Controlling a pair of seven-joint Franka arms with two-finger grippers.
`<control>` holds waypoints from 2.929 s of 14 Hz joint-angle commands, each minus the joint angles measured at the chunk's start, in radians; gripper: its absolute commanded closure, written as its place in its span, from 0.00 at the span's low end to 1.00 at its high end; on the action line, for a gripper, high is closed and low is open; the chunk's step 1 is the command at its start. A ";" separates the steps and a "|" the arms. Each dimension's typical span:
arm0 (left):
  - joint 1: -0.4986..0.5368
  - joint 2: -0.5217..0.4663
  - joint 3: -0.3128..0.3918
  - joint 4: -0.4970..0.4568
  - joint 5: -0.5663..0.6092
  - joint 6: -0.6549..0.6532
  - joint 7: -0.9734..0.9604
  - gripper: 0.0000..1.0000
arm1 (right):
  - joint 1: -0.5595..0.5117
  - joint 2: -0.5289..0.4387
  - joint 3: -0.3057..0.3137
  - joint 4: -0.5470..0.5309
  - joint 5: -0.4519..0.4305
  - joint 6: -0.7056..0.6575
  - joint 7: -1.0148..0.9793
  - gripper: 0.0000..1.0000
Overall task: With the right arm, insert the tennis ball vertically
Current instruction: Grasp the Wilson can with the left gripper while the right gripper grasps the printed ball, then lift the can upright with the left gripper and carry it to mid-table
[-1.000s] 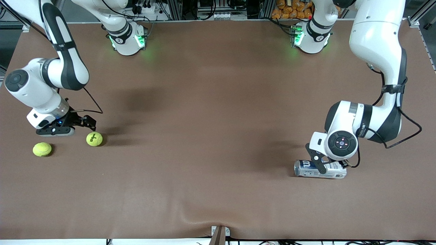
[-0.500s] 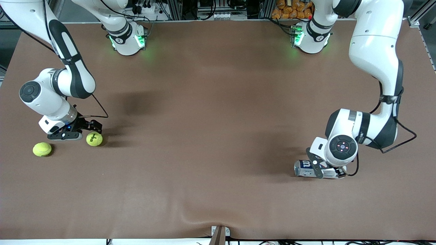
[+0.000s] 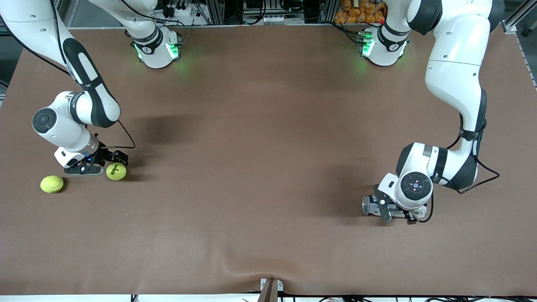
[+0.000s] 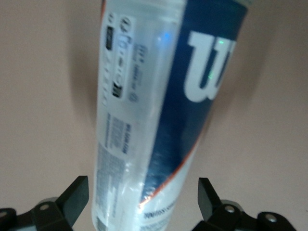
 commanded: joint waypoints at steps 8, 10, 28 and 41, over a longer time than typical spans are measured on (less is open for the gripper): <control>0.001 0.053 -0.003 0.015 0.025 0.054 0.010 0.00 | -0.011 0.082 0.013 0.048 0.008 0.084 -0.004 0.00; 0.000 0.059 -0.005 0.015 0.023 0.061 0.012 0.00 | -0.009 0.101 0.012 0.067 0.008 0.084 -0.004 0.00; 0.001 0.009 -0.101 0.041 -0.087 0.065 0.061 0.25 | -0.014 -0.014 0.018 0.084 0.006 -0.046 -0.055 1.00; 0.006 -0.059 -0.357 0.041 -0.795 0.093 0.047 0.26 | 0.060 -0.370 0.022 0.596 0.008 -1.071 -0.046 1.00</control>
